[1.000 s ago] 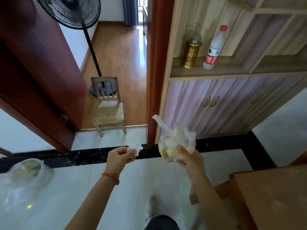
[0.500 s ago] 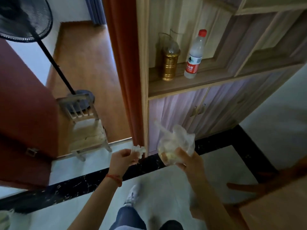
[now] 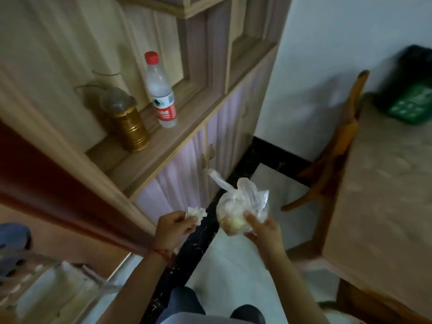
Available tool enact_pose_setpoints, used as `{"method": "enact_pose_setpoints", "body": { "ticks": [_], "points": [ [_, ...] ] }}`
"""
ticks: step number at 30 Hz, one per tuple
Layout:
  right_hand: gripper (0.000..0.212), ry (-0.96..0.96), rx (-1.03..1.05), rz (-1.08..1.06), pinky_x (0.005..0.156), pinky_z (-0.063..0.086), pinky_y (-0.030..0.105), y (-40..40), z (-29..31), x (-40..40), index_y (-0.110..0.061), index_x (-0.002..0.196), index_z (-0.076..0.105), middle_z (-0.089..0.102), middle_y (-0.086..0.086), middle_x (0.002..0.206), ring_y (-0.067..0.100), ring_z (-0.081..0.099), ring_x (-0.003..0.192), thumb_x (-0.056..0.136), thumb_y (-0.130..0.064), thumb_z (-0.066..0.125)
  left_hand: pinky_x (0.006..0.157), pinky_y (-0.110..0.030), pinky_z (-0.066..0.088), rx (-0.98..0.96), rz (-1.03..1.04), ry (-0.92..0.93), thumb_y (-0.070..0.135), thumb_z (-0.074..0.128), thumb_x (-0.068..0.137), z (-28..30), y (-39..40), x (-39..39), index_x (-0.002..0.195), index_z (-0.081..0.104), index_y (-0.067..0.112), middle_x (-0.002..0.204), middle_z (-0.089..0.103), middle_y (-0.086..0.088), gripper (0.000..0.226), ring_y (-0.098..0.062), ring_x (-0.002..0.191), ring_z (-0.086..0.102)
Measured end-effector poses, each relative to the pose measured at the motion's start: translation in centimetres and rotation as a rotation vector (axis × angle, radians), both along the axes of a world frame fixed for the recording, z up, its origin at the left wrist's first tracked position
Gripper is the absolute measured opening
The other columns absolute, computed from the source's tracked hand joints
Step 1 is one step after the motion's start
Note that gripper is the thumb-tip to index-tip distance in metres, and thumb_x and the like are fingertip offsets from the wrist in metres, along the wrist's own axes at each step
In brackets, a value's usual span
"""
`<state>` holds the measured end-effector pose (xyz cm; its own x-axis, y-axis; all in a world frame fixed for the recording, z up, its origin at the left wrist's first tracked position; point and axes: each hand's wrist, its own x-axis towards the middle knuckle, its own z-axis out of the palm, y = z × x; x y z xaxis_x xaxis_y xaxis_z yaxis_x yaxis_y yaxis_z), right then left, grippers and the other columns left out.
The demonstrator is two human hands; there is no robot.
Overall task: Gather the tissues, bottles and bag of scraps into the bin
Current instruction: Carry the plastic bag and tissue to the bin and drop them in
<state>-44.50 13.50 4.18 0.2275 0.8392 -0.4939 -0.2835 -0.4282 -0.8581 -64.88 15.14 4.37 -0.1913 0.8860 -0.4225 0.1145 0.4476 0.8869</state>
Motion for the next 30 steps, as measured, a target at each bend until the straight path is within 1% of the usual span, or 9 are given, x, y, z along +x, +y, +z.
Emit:
{"method": "enact_pose_setpoints", "body": {
  "ticks": [2, 3, 8, 13, 16, 19, 23, 27, 30],
  "points": [
    [0.016, 0.006, -0.008, -0.092, 0.070, 0.055, 0.035, -0.2, -0.1, 0.8, -0.011, 0.094, 0.062, 0.068, 0.011, 0.094, 0.027, 0.067, 0.086, 0.079, -0.012, 0.068, 0.049, -0.012, 0.048, -0.005, -0.069, -0.037, -0.006, 0.062, 0.078, 0.4, 1.6, 1.1, 0.067, 0.061, -0.007, 0.043, 0.056, 0.001, 0.011, -0.002, 0.043, 0.056],
    [0.016, 0.009, -0.009, -0.135, 0.070, 0.055, 0.035, -0.4, -0.2, 1.1, -0.013, 0.094, 0.062, 0.069, 0.009, 0.093, 0.026, 0.067, 0.086, 0.079, -0.012, 0.068, 0.046, -0.009, 0.046, -0.009, -0.105, -0.059, -0.007, 0.060, 0.079, 0.3, 2.4, 1.6, 0.068, 0.061, -0.006, 0.042, 0.056, 0.003, 0.011, 0.001, 0.041, 0.055],
    [0.017, 0.025, -0.020, -0.345, 0.063, 0.054, 0.029, -1.4, -0.3, 2.8, -0.013, 0.094, 0.061, 0.069, 0.009, 0.093, 0.025, 0.068, 0.084, 0.078, -0.013, 0.069, 0.048, -0.012, 0.050, -0.023, -0.293, -0.111, -0.007, 0.062, 0.078, -0.2, 5.7, 4.3, 0.068, 0.066, 0.001, 0.042, 0.062, 0.005, 0.013, -0.001, 0.045, 0.059],
    [0.030, 0.027, -0.025, -0.489, 0.064, 0.055, 0.030, -1.4, -0.3, 4.9, -0.007, 0.106, 0.061, 0.069, 0.011, 0.097, 0.025, 0.068, 0.087, 0.077, -0.013, 0.070, 0.049, -0.013, 0.052, -0.036, -0.419, -0.144, -0.008, 0.061, 0.078, -0.6, 8.3, 7.8, 0.058, 0.063, 0.005, 0.040, 0.059, 0.005, 0.024, -0.002, 0.042, 0.056],
    [0.030, 0.019, -0.021, -0.529, 0.067, 0.056, 0.031, -0.3, -0.4, 6.5, -0.008, 0.107, 0.061, 0.069, 0.010, 0.100, 0.025, 0.068, 0.089, 0.078, -0.014, 0.069, 0.051, -0.015, 0.052, -0.063, -0.459, -0.167, -0.008, 0.060, 0.080, -1.3, 10.4, 10.1, 0.058, 0.062, 0.005, 0.041, 0.060, 0.004, 0.026, -0.001, 0.043, 0.056],
    [0.014, 0.020, 0.009, -0.542, 0.064, 0.058, 0.028, 1.9, -0.3, 8.6, -0.016, 0.093, 0.060, 0.067, 0.006, 0.095, 0.022, 0.067, 0.086, 0.081, -0.012, 0.066, 0.053, -0.017, 0.052, -0.059, -0.493, -0.171, -0.007, 0.060, 0.080, -1.7, 13.0, 12.5, 0.060, 0.063, 0.005, 0.042, 0.060, 0.005, 0.023, -0.005, 0.045, 0.057],
    [0.019, 0.001, 0.055, -0.524, 0.064, 0.058, 0.028, 6.0, -0.2, 12.1, -0.016, 0.098, 0.060, 0.068, 0.006, 0.097, 0.023, 0.067, 0.089, 0.081, -0.013, 0.066, 0.052, -0.016, 0.052, -0.038, -0.502, -0.176, -0.007, 0.061, 0.079, -2.1, 17.1, 16.1, 0.060, 0.063, 0.004, 0.042, 0.061, 0.004, 0.022, -0.003, 0.043, 0.056],
    [0.015, 0.008, 0.099, -0.512, 0.067, 0.058, 0.033, 10.8, 0.6, 16.1, -0.020, 0.092, 0.062, 0.070, 0.006, 0.095, 0.024, 0.069, 0.087, 0.080, -0.013, 0.066, 0.049, -0.016, 0.050, -0.035, -0.489, -0.189, -0.009, 0.060, 0.079, -1.4, 21.7, 20.4, 0.060, 0.061, 0.004, 0.040, 0.060, 0.004, 0.024, -0.002, 0.041, 0.056],
    [0.016, -0.002, 0.115, -0.488, 0.067, 0.058, 0.034, 14.3, 1.5, 19.0, -0.018, 0.094, 0.063, 0.070, 0.007, 0.096, 0.023, 0.069, 0.086, 0.079, -0.013, 0.067, 0.051, -0.016, 0.051, -0.005, -0.498, -0.180, -0.008, 0.061, 0.078, -0.5, 25.1, 23.1, 0.060, 0.062, 0.005, 0.042, 0.061, 0.004, 0.023, -0.002, 0.043, 0.057]
  ]
}}
